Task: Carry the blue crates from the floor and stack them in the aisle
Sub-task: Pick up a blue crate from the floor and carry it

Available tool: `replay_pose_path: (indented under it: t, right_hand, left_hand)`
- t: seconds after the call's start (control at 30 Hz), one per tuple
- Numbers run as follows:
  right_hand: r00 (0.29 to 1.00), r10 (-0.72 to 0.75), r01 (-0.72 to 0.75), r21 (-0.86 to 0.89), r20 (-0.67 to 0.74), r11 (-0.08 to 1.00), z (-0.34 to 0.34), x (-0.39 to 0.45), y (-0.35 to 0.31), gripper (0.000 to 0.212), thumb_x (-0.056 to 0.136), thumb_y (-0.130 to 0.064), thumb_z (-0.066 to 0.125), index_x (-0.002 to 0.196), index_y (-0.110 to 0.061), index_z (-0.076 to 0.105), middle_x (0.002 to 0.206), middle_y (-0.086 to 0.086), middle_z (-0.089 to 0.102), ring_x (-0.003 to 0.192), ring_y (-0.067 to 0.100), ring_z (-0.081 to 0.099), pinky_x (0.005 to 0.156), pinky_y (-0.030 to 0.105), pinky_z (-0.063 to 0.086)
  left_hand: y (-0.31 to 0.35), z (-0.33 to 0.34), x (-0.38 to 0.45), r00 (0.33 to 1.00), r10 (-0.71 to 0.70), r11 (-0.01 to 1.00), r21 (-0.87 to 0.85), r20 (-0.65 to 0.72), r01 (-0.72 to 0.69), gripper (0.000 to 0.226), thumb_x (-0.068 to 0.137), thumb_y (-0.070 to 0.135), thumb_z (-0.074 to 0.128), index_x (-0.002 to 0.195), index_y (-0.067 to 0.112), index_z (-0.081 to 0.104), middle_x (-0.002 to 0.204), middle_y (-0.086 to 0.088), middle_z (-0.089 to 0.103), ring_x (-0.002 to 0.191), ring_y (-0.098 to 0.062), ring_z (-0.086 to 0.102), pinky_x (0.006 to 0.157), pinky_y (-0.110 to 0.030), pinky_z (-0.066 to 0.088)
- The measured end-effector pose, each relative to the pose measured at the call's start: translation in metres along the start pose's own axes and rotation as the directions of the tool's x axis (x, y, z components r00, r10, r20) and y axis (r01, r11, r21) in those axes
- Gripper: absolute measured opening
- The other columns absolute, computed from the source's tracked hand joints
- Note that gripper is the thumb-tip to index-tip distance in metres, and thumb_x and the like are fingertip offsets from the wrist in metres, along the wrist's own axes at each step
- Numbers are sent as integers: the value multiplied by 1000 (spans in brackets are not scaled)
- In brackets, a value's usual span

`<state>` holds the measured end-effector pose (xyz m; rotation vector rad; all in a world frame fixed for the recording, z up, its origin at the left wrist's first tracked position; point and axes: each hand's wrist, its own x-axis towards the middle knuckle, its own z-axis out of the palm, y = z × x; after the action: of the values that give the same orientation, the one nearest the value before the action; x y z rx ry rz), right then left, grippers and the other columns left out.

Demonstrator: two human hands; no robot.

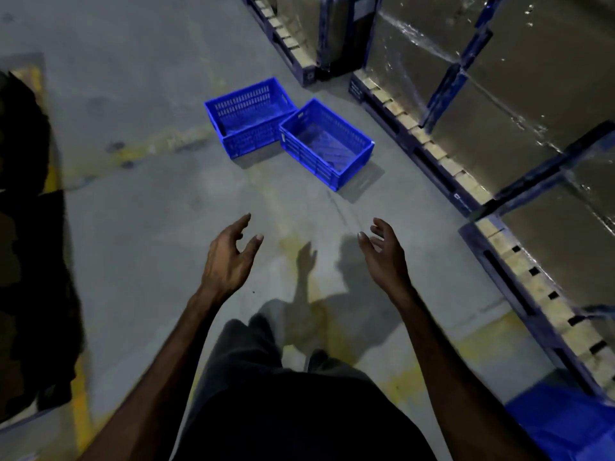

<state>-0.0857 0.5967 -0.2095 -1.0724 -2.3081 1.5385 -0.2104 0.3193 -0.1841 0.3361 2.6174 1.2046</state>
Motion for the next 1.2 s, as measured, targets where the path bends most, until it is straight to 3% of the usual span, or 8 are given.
replay_pose_path:
  t: [0.37,0.6,0.73,0.83,0.93,1.07,1.2]
  right_hand:
    - [995,84,-89,-116,-45,989,83,213,-73,57,93,-37,66,143,-17,47,139,4,57,124,23,58,104,43,48]
    - [975,159,-161,-3,-158,987,95,318,-129,54,94,-41,63,142,-24,46,139,0,56,118,17,59,100,35,49]
    - [956,209,-210,16,-204,977,95,375,-135,55,95,-35,64,143,-15,46,138,7,57,117,21,60,95,29,48]
    - [952,222,-229,-11,-211,973,97,422,-130,54,95,-35,65,141,-12,47,134,11,59,118,26,60,100,40,51]
    - [941,273,-278,2,-199,961,102,472,-126,58,93,-39,65,141,-12,48,132,11,60,118,26,61,101,46,50]
    - [948,278,-284,-16,-157,959,109,541,-123,44,95,-34,64,135,-19,52,122,3,64,113,25,63,96,44,52]
    - [932,336,-345,-48,-134,937,113,622,-118,50,96,-36,63,139,-15,50,133,8,62,117,28,62,95,39,51]
  left_hand:
    - [9,5,293,983,34,999,5,179,-35,59,97,39,66,150,17,51,147,-2,58,121,-22,63,103,-35,48]
    - [57,3,474,928,152,978,83,341,-191,60,98,40,64,151,15,50,149,-4,57,125,-24,60,96,-29,44]
    - [62,19,551,917,122,981,91,379,-169,60,98,44,63,150,18,50,147,-3,58,126,-22,60,99,-33,46]
    - [64,34,608,905,93,979,129,415,-160,63,96,50,62,151,20,50,145,-6,59,125,-25,60,103,-42,48]
    - [71,49,652,898,75,974,162,433,-160,64,97,46,64,151,17,49,147,-9,58,128,-27,59,105,-40,47]
    - [85,67,708,891,57,960,222,450,-173,59,97,42,65,149,16,52,143,-7,61,124,-28,62,100,-37,47]
    - [88,95,787,842,20,949,256,539,-187,47,97,36,65,141,19,61,128,-8,69,113,-30,67,94,-43,52]
